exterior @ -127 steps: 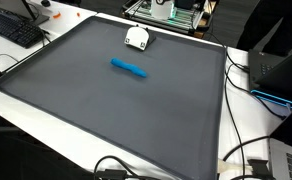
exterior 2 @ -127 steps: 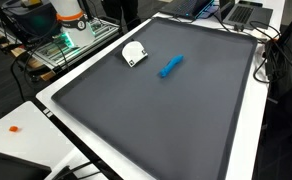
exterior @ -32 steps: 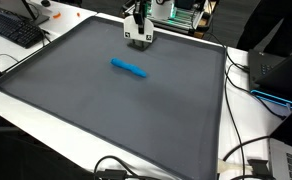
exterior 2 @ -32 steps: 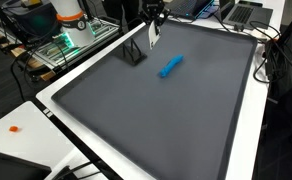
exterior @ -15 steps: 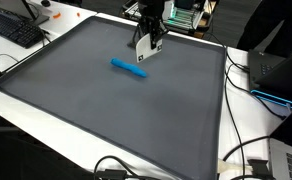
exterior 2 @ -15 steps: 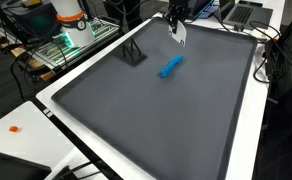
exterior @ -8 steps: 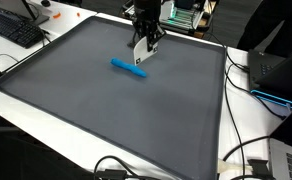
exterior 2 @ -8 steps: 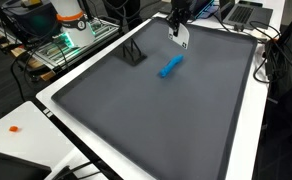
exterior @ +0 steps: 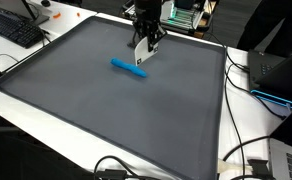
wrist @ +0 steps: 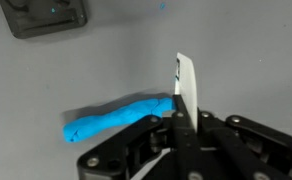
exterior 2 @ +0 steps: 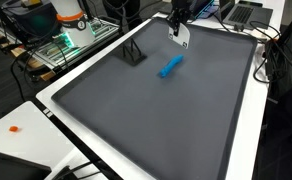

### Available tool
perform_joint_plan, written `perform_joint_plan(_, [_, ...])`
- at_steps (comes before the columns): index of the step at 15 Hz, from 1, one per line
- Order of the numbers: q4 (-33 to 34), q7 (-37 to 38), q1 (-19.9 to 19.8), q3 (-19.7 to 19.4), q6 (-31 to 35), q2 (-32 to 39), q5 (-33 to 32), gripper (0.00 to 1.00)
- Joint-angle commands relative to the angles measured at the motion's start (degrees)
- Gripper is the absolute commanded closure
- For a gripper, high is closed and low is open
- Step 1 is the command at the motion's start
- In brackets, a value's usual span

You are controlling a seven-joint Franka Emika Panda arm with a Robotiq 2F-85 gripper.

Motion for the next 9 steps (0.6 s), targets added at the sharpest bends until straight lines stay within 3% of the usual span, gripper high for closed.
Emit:
perform_joint_plan(1, [1.0, -7.2, 0.5, 0.1, -0.2, 2.1, 1.0, 0.99])
perform_joint_plan(5, [3.2, -12.6, 0.7, -0.3, -0.7, 4.7, -0.5, 0.99])
perform_joint_plan(9, [6.0, -13.4, 1.2, -1.4, -1.5, 7.1, -3.0, 0.99])
